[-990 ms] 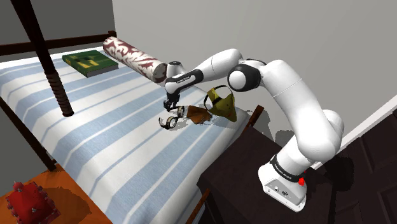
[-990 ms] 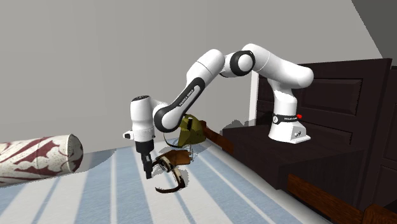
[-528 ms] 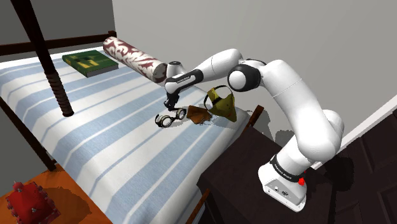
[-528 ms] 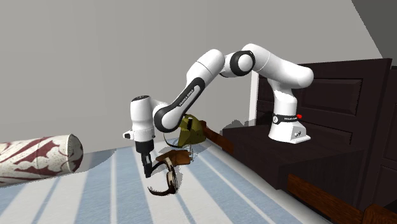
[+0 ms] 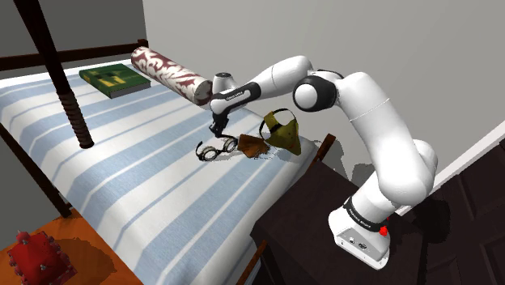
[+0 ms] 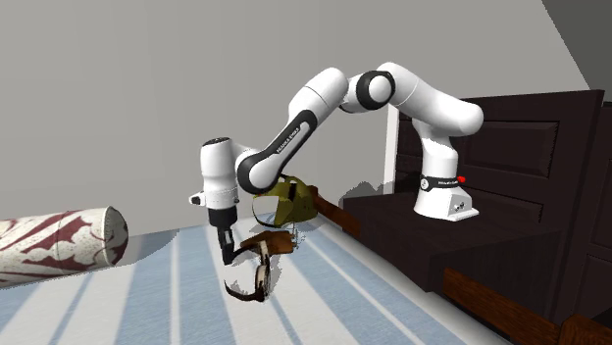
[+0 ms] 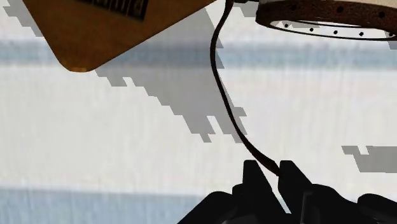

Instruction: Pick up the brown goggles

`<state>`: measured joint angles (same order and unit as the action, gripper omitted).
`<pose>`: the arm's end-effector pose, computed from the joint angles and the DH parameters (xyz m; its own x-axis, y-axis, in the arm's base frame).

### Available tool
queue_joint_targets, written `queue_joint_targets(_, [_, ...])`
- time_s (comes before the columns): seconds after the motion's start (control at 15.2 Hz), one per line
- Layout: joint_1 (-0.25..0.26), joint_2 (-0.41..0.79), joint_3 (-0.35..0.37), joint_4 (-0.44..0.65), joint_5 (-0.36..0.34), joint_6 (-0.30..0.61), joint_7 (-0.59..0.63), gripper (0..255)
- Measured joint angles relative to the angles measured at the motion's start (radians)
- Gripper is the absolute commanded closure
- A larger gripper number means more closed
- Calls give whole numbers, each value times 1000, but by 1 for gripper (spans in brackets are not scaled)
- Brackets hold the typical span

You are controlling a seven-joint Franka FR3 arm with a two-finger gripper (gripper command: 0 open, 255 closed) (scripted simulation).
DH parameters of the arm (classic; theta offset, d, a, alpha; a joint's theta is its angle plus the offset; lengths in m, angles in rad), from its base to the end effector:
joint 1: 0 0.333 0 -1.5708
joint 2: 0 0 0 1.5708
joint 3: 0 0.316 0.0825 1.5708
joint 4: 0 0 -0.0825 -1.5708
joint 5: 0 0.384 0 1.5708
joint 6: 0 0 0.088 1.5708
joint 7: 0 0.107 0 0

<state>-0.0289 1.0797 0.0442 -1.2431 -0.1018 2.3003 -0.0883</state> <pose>0.7401 0.0010 0.0987 0.9886 0.1483 -0.0250 0.1491 -0.9883 0.0334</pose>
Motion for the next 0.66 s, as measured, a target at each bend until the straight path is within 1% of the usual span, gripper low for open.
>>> queue_joint_targets(0.66, [-3, -104, 4, -51, 3, -52, -2, 255])
